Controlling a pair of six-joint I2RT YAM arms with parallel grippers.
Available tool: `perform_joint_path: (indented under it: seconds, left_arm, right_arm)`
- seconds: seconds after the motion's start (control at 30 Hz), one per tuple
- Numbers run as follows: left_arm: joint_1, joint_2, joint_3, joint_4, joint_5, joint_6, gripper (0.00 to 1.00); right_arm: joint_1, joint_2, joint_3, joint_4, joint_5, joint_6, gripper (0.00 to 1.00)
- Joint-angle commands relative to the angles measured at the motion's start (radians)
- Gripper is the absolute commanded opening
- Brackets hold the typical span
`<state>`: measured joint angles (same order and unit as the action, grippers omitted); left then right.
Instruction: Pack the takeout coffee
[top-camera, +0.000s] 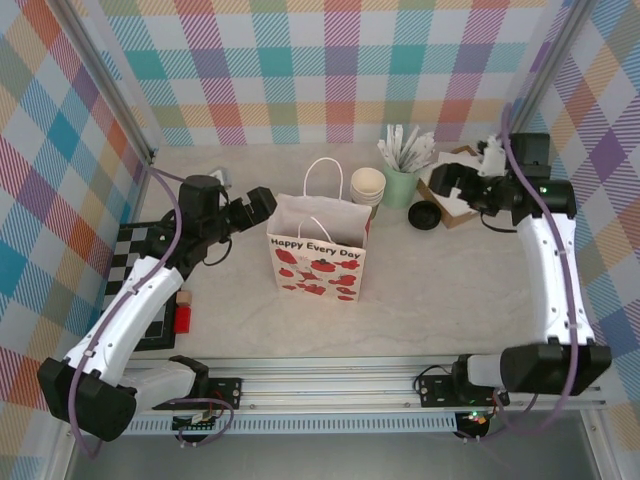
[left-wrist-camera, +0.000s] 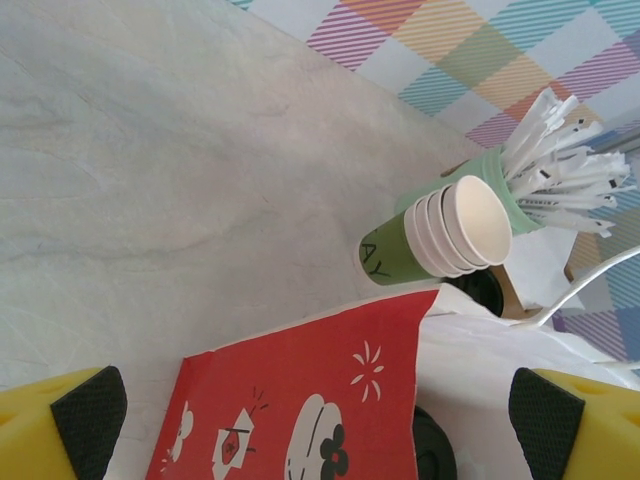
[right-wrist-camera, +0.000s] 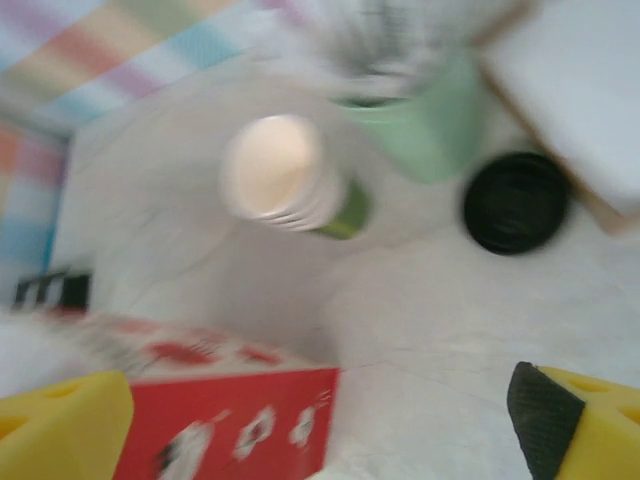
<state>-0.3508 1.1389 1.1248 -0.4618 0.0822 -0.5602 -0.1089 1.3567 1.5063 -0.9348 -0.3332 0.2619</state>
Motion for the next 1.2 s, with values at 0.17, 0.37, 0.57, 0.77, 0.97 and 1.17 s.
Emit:
perform_joint_path:
  seconds: [0.17,0.37,0.57,0.77,0.97,1.17]
  left_arm:
    - [0.016,-0.024,-0.063,0.094,0.075,0.093,1.00]
    - [0.016,-0.034,-0.118,0.175,0.145,0.100,1.00]
    - [0.016,-0.009,-0.108,0.164,0.123,0.096,1.00]
    - [0.016,-0.005,-0.099,0.152,0.108,0.092,1.00]
    - [0.016,-0.017,-0.107,0.150,0.100,0.087,1.00]
    - [0.016,-0.040,-0.074,0.121,0.110,0.161,1.00]
  right_arm:
    - [-0.274,0.375,-0.033,0.222,0.019,0.191,0.97]
    - [-0.282,0.593,0.075,0.343,0.033,0.256,0.89]
    - [-0.270,0.716,0.130,0.441,0.052,0.310,0.64]
    - [-0.250,0.740,0.137,0.482,0.063,0.308,0.41]
    - [-0.244,0.663,0.091,0.511,0.073,0.287,0.07]
    - [-0.241,0.444,0.036,0.495,0.100,0.189,0.00]
